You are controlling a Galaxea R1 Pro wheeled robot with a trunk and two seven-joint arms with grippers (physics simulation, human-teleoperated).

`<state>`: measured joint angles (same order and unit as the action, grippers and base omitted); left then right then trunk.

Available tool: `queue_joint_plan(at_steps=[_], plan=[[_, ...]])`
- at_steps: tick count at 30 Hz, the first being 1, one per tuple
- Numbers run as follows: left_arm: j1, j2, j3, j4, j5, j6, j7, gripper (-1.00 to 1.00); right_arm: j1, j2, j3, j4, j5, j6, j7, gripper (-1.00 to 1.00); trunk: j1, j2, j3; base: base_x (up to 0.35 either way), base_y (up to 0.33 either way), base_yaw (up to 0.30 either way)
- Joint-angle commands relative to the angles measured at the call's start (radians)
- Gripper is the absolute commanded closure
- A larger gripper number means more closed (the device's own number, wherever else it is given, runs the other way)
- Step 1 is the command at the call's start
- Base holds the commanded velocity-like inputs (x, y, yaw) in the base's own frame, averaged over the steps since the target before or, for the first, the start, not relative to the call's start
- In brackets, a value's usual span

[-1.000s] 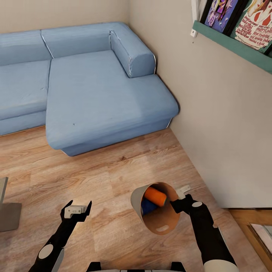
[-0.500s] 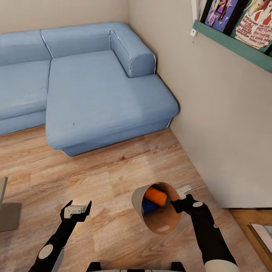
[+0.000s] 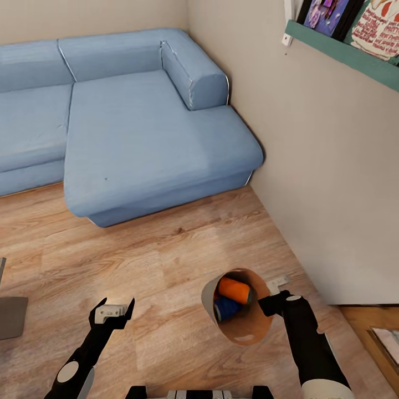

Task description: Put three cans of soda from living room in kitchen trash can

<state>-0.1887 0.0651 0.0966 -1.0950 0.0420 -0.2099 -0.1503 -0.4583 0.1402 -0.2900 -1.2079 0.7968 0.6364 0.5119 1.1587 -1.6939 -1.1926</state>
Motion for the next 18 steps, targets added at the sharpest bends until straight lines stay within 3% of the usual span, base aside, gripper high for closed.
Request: queue_joint_plan(at_steps=[1,6,18], plan=[[0.0,0.0,0.0,0.0,0.0,0.0,0.0,-1.0,-0.001,0.0,0.001,0.0,-0.016,0.015,-0.004,1.0,0.004,-0.007,-0.003,0.0,0.0,0.0],[0.0,0.0,0.0,0.001,-0.001,0.0,0.0,-1.0,-0.003,-0.002,0.0,0.003,-0.015,0.075,-0.025,1.0,0.023,-0.042,-0.019,0.0,0.0,0.0],[0.0,0.0,-0.001,0.003,-0.003,-0.009,-0.001,-1.0,-0.003,-0.002,0.001,0.007,-0.015,0.086,-0.029,1.0,0.069,-0.126,-0.056,0.0,0.0,0.0]])
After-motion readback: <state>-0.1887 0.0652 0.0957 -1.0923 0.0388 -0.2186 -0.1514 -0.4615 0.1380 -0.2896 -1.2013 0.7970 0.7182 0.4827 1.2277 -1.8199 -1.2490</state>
